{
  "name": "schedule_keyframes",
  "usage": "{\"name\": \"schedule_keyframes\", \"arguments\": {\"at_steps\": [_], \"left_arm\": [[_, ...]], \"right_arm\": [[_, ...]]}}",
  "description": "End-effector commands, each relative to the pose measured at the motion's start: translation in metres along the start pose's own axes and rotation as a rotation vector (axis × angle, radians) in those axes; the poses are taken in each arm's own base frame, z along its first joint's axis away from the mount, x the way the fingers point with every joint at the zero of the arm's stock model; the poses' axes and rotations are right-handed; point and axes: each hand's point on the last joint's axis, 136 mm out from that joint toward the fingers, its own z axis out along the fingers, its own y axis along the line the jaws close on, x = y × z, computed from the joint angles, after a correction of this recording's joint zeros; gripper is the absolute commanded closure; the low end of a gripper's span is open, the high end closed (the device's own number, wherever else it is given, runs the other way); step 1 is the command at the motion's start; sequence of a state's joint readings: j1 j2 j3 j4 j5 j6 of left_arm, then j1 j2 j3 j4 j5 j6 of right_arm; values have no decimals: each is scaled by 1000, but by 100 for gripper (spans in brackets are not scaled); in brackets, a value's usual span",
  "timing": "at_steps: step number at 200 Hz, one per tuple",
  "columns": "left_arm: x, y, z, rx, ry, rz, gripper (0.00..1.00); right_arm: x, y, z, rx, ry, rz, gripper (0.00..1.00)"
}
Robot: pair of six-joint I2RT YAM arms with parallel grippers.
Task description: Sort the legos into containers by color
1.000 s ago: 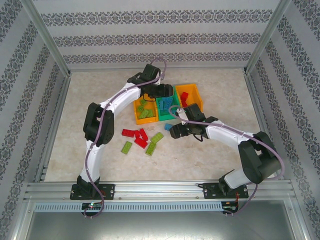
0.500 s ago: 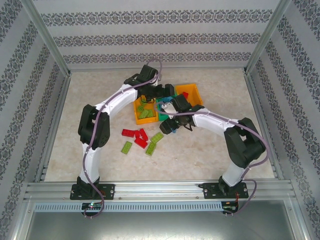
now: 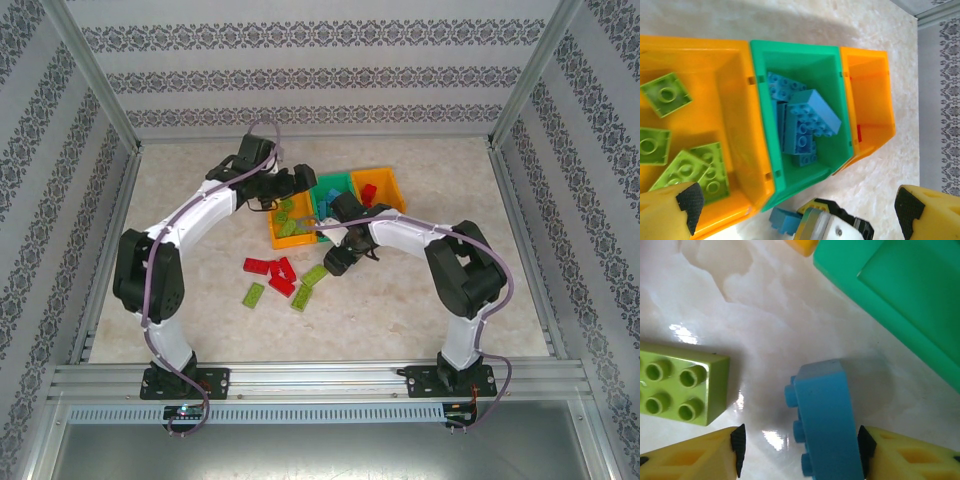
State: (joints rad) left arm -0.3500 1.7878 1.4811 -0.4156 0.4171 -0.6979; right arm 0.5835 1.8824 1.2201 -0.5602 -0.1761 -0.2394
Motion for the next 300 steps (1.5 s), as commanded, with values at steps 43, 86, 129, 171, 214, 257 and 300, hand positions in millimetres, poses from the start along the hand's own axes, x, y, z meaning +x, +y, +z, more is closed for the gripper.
{"name": "schedule_keyframes", "arguments": {"at_steps": [43,86,129,171,214,257,300], "left_arm": [[2,26,-42,-51,-81,-20,0],[21,51,-54,-125,-73,-14,1],[44,77,-65,-219,-49,24,0],[65,97,-70,-277,-13,31,0],[71,102,-76,-287,-24,26,0],[81,107,-75,-285,-14,8,0],[105,123,-74,-343,33,13,0]], "right_arm": [[-17,-1,-27,40,-67,-13,69],[-57,-16,-76,-20,-267,136,73],[-93,-45,-94,12,-339,251,73],[-109,-78,-71,63,-278,360,74],[-122,-95,-57,99,-263,400,73],[-137,-102,-60,110,-293,435,47],[-143,-90,-84,71,-353,469,27]]}}
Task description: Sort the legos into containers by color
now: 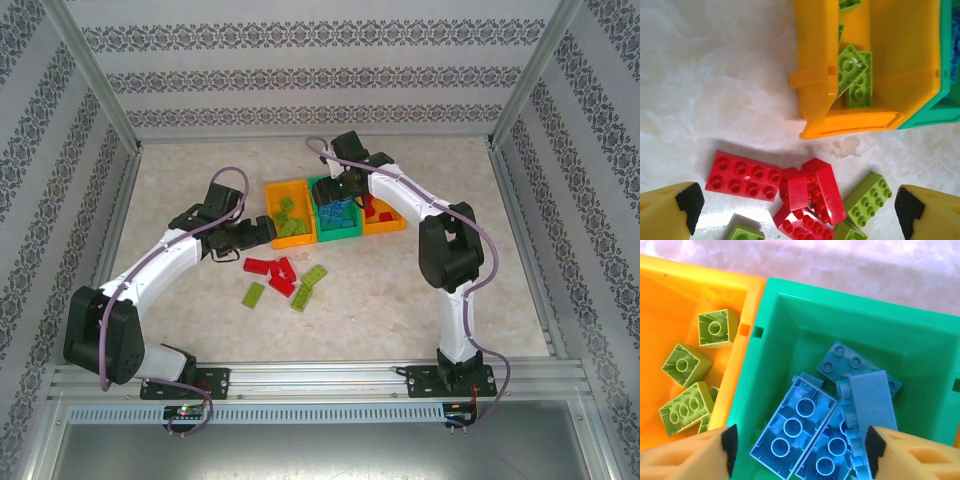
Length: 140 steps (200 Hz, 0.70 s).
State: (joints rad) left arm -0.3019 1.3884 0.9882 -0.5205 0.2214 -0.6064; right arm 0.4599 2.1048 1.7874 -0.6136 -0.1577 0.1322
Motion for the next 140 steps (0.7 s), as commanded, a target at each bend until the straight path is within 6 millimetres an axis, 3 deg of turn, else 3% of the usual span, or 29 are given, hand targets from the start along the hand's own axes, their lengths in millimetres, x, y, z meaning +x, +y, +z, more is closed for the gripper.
{"name": "schedule_keyframes", "arguments": {"at_steps": [1,63,84,125,140], "left_arm": [[17,12,-2,-55,25,12,0],[47,27,12,-133,107,88,0],[52,24,18,-131,133,117,0],[59,-6,27,-98,160,199,5],[62,-2,30,-149,168,191,7]], "right_arm": [[-9,6,-23,-19,-46,43,27],[8,21,-69,-87,-130,88,20],[23,21,-71,-85,-123,98,20],[58,27,-59,-88,-86,111,21],[68,37,-58,-114,-84,116,25]]}}
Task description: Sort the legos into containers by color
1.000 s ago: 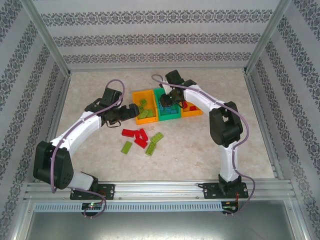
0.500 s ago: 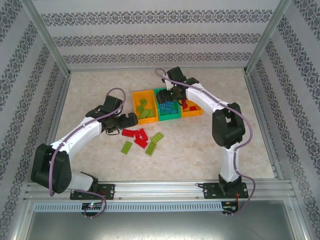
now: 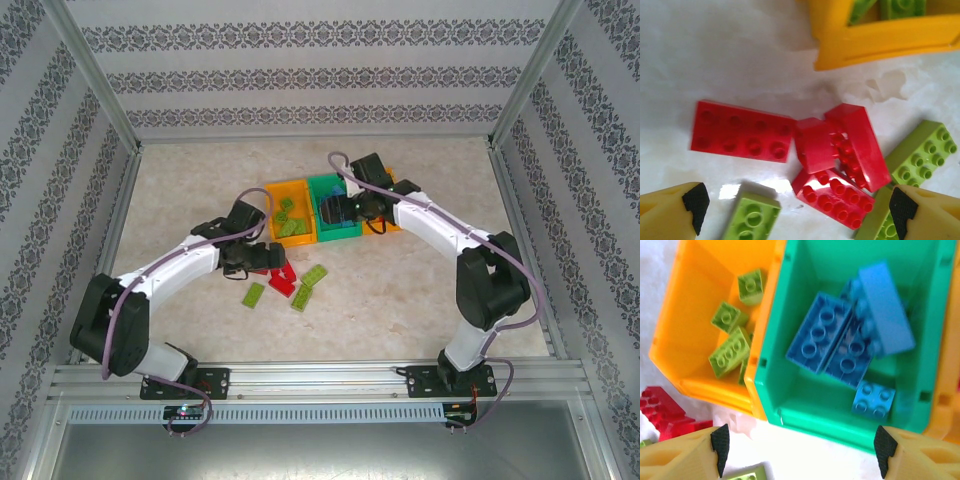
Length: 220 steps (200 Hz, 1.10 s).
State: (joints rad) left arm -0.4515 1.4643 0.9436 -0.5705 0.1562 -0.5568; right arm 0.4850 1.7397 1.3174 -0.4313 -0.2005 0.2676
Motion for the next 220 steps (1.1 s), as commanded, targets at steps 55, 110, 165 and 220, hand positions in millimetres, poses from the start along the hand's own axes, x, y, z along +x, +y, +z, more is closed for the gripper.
{"name": "schedule_keyframes", "arguments": {"at_steps": [55,110,165,220], "left_arm": [[11,30,-9,-152,-58,-80,5],[22,70,-16,-233,-56,-157,0],[33,84,-14,-249,-42,-176,1],[33,85,-14,-237,-48,-172,1]], "right_arm": [[56,71,13,-62,19,-29,26],[90,104,48,-9,75,-97,27],[106,124,69,-33,137,-130,28],[114,128,90,-27,195,-134,33]]}}
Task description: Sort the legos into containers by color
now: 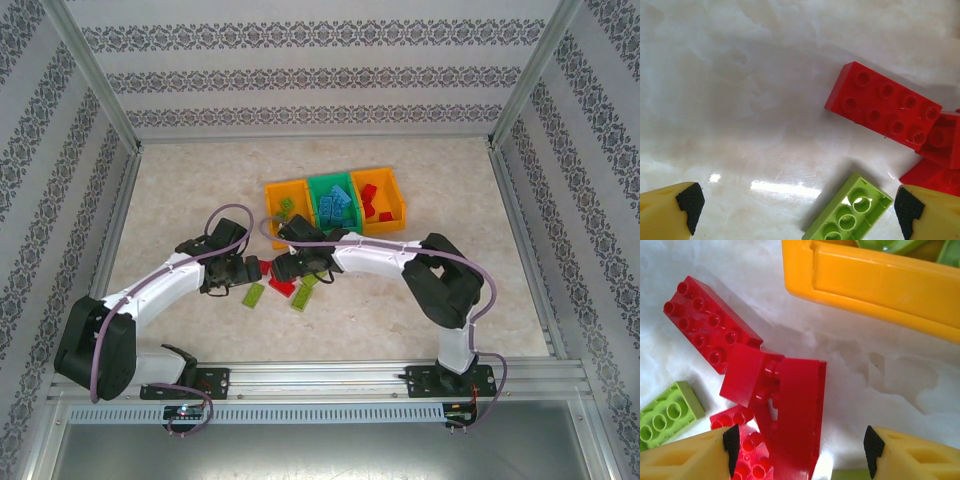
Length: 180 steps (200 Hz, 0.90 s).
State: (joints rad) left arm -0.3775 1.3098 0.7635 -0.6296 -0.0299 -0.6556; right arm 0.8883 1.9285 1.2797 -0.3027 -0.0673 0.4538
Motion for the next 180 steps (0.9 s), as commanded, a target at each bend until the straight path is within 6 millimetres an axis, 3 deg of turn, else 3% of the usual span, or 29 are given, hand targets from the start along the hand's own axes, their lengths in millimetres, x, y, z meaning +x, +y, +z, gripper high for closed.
{"name": "schedule_keyframes", "arguments": {"at_steps": [1,55,99,121,149,180], "left_arm": [[2,8,-3,-15,2,-5,1],[2,11,-4,-15,-1,-10,1],[0,9,-5,-9,-2,-14,0],[-1,7,-6,-2,-3,-15,0],[-4,-1,-8,34,-3,6,0],[-5,-11,-7,75,4,17,0]], "right_arm": [[3,5,10,7,34,0,33],[12,-5,19,63,88,-16,44],[14,-11,16,81,86,-22,70],[11,-8,5,64,53,-20,78],[6,-2,-19,25,2,-20,81],[4,-16,-53,4,-55,16,82]]}}
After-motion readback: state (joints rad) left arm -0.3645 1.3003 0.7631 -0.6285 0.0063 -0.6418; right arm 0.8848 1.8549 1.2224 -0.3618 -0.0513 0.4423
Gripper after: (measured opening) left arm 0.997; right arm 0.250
